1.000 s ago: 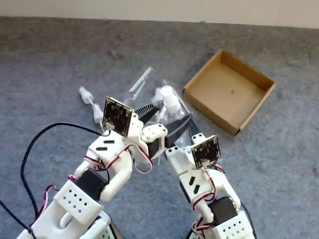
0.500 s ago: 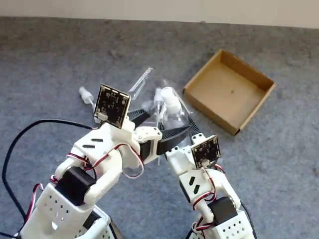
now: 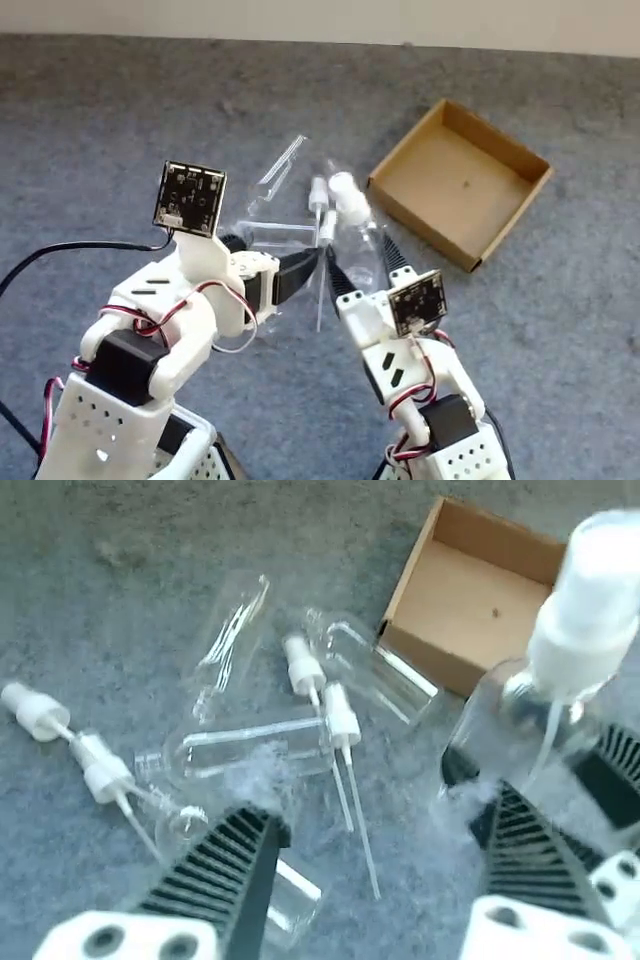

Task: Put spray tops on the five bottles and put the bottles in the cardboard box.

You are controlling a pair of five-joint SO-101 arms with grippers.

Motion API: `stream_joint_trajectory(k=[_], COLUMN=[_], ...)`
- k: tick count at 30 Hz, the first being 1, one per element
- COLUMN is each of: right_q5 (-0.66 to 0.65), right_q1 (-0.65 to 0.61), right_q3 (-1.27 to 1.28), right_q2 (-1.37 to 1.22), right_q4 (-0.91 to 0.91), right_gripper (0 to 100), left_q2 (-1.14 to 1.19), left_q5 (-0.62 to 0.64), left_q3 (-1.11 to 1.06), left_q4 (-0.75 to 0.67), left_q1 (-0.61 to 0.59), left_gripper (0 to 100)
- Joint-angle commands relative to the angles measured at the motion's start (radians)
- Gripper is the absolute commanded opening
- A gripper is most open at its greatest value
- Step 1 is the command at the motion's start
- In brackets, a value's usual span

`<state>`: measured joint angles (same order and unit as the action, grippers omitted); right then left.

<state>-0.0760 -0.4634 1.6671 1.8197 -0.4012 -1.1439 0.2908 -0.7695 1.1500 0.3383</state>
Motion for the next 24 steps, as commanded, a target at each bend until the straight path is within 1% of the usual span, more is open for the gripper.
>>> stream_joint_trajectory(k=[1,4,6,7,10,14,18,21,24], right_q5=[-0.009,-0.009,-0.009,-0.009,-0.009,-0.009,-0.009,-0.009,-0.009], right_q1=[0.048,0.050,0.050,0.050,0.050,0.050,0.050,0.050,0.050], right_q3=[0.090,0.088,0.082,0.079,0.084,0.082,0.081,0.079,0.079], right_q2=[0.018,0.018,0.018,0.018,0.018,0.018,0.018,0.018,0.018], right_q4=[0.005,0.005,0.016,0.044,0.124,0.148,0.147,0.147,0.145], right_gripper=[12.3,12.3,12.3,12.3,12.1,12.0,12.0,12.0,12.0], left_q2=[-0.022,-0.022,-0.022,-0.022,-0.022,-0.022,-0.022,-0.022,-0.022], left_q5=[-0.008,-0.009,-0.011,-0.009,-0.008,-0.008,-0.006,-0.002,0.083], left_q3=[0.051,0.008,-0.068,-0.117,-0.252,-0.357,-0.398,-0.401,-0.403], left_q4=[0.094,0.110,0.075,0.037,-0.114,-0.264,-0.334,-0.373,-0.408], left_q1=[-0.004,-0.002,0.001,0.013,0.053,0.140,0.262,0.328,0.389], left_gripper=[22,10,0,1,7,7,7,7,7])
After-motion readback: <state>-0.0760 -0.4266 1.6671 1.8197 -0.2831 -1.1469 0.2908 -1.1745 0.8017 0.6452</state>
